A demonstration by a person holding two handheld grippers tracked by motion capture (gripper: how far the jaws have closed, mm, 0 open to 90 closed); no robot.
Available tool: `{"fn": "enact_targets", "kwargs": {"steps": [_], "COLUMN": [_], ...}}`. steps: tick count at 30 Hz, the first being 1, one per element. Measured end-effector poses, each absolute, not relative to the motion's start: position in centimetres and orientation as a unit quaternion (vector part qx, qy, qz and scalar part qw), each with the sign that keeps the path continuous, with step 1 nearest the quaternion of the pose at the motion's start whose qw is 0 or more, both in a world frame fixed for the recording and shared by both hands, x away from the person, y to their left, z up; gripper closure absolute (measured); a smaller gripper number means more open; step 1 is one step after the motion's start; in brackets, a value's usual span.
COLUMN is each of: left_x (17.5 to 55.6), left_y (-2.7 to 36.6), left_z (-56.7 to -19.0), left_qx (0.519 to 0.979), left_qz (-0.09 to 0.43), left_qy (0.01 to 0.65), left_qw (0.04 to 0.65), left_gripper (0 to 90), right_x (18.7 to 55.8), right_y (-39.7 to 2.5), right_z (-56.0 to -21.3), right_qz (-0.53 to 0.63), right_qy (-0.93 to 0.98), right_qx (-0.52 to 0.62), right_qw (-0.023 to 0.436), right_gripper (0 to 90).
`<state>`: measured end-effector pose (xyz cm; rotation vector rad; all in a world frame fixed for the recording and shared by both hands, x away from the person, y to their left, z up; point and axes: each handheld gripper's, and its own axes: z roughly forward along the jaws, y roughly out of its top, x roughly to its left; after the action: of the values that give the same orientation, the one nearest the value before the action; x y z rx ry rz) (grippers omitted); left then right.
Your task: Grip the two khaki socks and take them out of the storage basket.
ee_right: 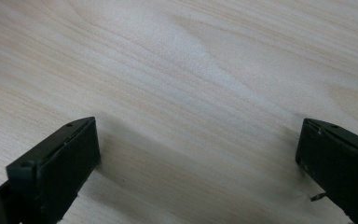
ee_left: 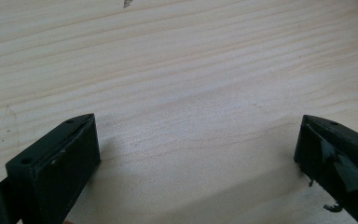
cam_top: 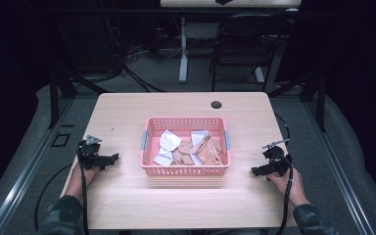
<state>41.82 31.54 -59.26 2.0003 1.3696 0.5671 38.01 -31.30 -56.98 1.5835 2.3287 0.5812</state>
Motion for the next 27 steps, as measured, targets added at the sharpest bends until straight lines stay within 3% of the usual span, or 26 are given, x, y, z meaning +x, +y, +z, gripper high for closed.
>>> {"fn": "enact_targets", "kwargs": {"steps": [27], "left_x": [41.88], "left_y": [31.52], "left_z": [-59.25], "left_qx": [0.765], "left_qz": [0.213], "left_qy": [0.516], "left_qw": [0.321], "left_gripper": [0.0], "right_x": [38.12], "right_y": [-30.99], "right_z": [-56.65], "right_qz": [0.175], "right_qy": [0.807], "right_qx": [0.550], "right_qw": [0.127], "right_gripper": [0.0]}}
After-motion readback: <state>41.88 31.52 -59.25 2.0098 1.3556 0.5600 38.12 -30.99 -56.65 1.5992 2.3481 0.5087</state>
